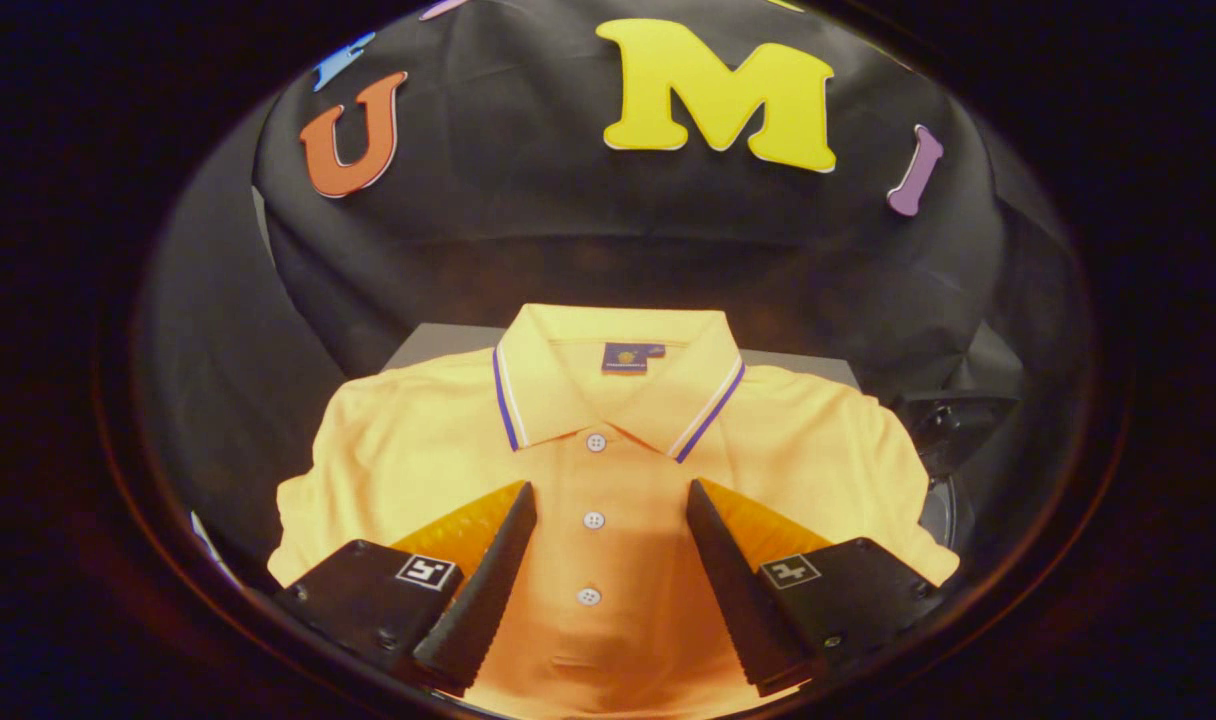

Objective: Put the clothes into the washing machine and then close the washing machine lid.

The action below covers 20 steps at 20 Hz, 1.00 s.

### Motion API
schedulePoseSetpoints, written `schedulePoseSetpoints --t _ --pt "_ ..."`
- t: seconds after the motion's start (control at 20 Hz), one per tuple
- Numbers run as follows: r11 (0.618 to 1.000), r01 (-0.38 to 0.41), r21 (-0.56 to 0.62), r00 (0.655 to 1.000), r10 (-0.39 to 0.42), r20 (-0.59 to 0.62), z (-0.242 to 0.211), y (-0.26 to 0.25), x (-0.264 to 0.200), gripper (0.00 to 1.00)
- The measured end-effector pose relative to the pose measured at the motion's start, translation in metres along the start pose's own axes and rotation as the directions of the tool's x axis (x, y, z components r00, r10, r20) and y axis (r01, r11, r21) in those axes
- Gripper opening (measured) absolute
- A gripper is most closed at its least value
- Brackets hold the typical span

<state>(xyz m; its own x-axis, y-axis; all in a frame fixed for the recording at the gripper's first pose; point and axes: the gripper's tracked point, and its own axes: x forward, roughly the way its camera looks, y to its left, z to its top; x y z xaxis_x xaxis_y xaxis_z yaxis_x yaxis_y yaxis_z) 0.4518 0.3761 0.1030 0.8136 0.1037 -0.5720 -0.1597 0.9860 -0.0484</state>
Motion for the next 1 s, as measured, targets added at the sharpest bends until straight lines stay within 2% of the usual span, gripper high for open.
schedulePoseSetpoints --t 0.1,0.15,0.2,0.25,0.35,0.45,0.55,0.7,1.0 --pt "1.0 0.007 0.02 1.0 -0.007 0.013 0.0 -0.004 -0.001 0.84" --pt "0.999 0.013 0.029 1.0 -0.014 0.023 0.0 -0.004 -0.002 0.69" --pt "0.999 0.018 0.044 0.999 -0.019 0.033 0.001 -0.007 -0.003 0.58" --pt "0.999 0.012 0.047 0.999 -0.014 0.04 0.001 -0.011 0.001 0.37" --pt "0.999 -0.032 0.04 0.998 0.03 0.052 0.003 -0.01 0.0 0.23" --pt "0.996 -0.083 0.016 0.994 0.082 0.065 0.004 -0.011 0.0 0.14" --pt "0.99 -0.134 0.035 0.989 0.132 0.071 0.003 -0.013 -0.001 0.1" --pt "0.982 -0.184 0.04 0.98 0.18 0.08 0.001 -0.017 -0.007 0.08" --pt "0.967 -0.254 -0.035 0.942 0.256 0.217 0.018 -0.021 -0.052 0.06"
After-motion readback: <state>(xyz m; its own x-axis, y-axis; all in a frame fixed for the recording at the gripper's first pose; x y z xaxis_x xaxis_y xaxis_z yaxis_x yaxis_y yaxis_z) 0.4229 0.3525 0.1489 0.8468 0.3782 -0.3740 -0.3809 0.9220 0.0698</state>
